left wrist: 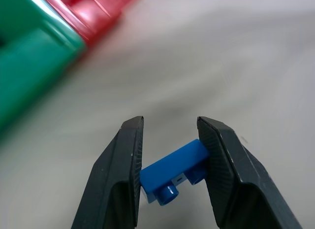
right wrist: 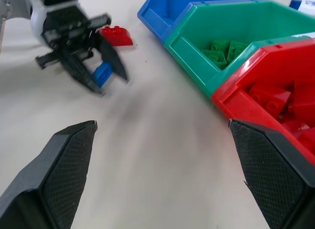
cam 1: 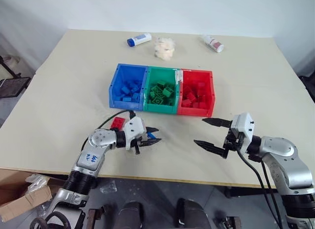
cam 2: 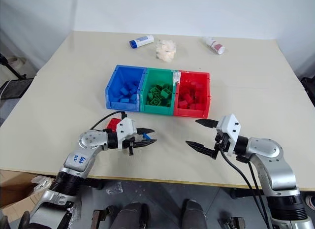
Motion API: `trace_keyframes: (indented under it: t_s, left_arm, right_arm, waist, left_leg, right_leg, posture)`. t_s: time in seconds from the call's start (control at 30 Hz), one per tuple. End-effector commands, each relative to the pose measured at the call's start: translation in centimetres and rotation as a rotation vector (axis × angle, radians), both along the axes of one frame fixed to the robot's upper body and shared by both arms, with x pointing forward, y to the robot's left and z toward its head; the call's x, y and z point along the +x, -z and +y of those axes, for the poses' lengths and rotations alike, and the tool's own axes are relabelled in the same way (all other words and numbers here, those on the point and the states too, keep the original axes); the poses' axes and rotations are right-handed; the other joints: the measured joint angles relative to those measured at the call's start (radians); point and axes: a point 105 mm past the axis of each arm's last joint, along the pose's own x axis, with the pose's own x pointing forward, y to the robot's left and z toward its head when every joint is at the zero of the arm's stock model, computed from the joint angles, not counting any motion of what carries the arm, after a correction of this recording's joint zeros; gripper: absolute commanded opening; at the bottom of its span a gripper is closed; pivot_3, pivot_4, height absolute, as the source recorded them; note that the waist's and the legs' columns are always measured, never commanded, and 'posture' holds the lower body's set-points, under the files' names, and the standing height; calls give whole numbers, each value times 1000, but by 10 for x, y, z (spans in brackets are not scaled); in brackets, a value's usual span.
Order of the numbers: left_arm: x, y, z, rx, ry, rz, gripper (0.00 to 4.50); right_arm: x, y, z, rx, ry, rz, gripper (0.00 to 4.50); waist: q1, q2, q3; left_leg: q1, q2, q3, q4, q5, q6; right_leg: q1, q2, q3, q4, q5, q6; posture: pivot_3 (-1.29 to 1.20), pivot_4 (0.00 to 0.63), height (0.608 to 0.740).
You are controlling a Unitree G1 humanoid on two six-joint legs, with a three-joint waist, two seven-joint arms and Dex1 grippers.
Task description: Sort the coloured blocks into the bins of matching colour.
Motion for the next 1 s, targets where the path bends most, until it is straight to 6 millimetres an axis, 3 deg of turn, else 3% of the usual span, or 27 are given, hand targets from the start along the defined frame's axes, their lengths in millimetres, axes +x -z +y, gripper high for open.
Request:
trace_keyframes:
  t_s: [0.03, 0.27, 0.43, 0.6, 0.8, 1.0]
  left_arm:
    - [23, -46, 21, -53, -172, -142, 1371]
    - [72, -84, 59, -60, -412, -248, 1371]
    - [97, -93, 68, -64, -477, -282, 2976]
    - [100, -94, 69, -54, -457, -307, 4489]
    - [72, -80, 74, -38, -318, -240, 4489]
    - [-2, -47, 110, 32, -197, -81, 4489]
  right_arm:
    - [0, -16, -6, 48, 11, -51, 4500]
    - [4, -22, -2, 68, 10, -68, 4500]
    - [8, -29, -1, 75, 20, -102, 4500]
    - [14, -36, -3, 93, 44, -130, 4500]
    - [16, -37, -1, 88, 24, -125, 4500]
    - [20, -35, 2, 71, -32, -93, 4500]
  waist:
    - [1, 0, 0]
    - [2, 0, 0]
    - [2, -1, 0]
    - [-1, -1, 1]
    - [-5, -1, 1]
    - [-28, -1, 1]
  left_leg:
    - [0, 0, 0, 0, 0, 0]
    - [0, 0, 0, 0, 0, 0]
    - [0, -1, 0, 0, 0, 0]
    - [0, -1, 0, 0, 0, 0]
    - [0, -1, 0, 0, 0, 0]
    - [0, 0, 2, -2, 0, 0]
  right_leg:
    - [0, 0, 0, 0, 0, 0]
    - [0, 0, 0, 0, 0, 0]
    - [0, 0, -1, -1, 0, 1]
    - [0, 0, 0, -2, 1, 1]
    - [0, 0, 0, -1, 1, 1]
    - [-1, 0, 1, -1, 1, 1]
  posture:
    - [0, 150, 740]
    - [0, 150, 740]
    - [0, 150, 740]
    - [0, 150, 740]
    - [0, 150, 740]
    - [0, 150, 740]
